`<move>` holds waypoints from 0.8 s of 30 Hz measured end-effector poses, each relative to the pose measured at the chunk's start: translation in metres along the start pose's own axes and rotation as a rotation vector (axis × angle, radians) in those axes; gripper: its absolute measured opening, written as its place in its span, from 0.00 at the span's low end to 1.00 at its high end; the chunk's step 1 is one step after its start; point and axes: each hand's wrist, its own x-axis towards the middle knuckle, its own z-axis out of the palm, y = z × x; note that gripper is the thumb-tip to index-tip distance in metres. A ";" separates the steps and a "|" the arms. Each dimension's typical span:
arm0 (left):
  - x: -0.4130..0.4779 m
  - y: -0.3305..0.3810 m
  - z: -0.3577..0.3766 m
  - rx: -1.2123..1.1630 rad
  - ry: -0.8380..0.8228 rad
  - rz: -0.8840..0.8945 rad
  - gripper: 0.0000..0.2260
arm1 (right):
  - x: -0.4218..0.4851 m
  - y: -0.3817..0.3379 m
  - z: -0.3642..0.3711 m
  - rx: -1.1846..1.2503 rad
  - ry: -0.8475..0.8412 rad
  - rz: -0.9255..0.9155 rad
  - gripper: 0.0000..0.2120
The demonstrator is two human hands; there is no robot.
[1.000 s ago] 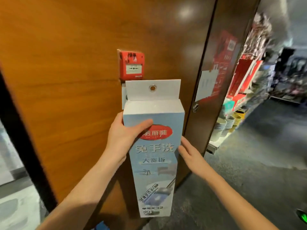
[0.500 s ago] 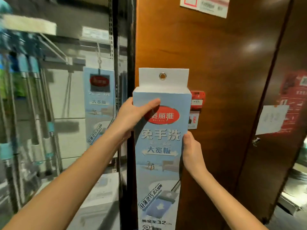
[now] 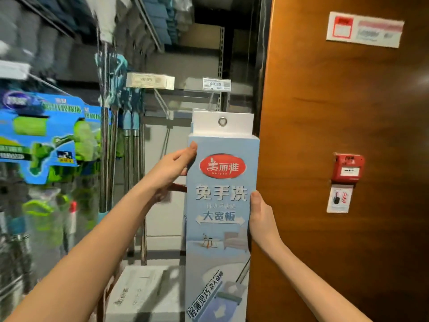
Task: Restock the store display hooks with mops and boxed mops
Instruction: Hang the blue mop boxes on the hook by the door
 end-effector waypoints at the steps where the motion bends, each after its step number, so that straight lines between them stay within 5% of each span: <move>1: 0.012 -0.007 -0.007 0.006 0.002 0.019 0.25 | 0.010 0.002 0.009 -0.002 0.006 -0.009 0.38; 7: 0.081 -0.029 -0.026 -0.001 0.044 0.099 0.23 | 0.076 0.015 0.047 0.059 0.025 -0.043 0.45; 12: 0.134 -0.028 -0.030 -0.103 0.071 0.176 0.14 | 0.125 0.020 0.060 0.086 0.100 -0.059 0.34; 20: 0.188 -0.053 -0.021 -0.279 0.106 0.254 0.25 | 0.160 0.035 0.068 0.129 0.100 -0.069 0.44; 24: 0.205 -0.064 -0.020 -0.312 0.103 0.234 0.26 | 0.168 0.040 0.072 0.141 0.074 -0.051 0.38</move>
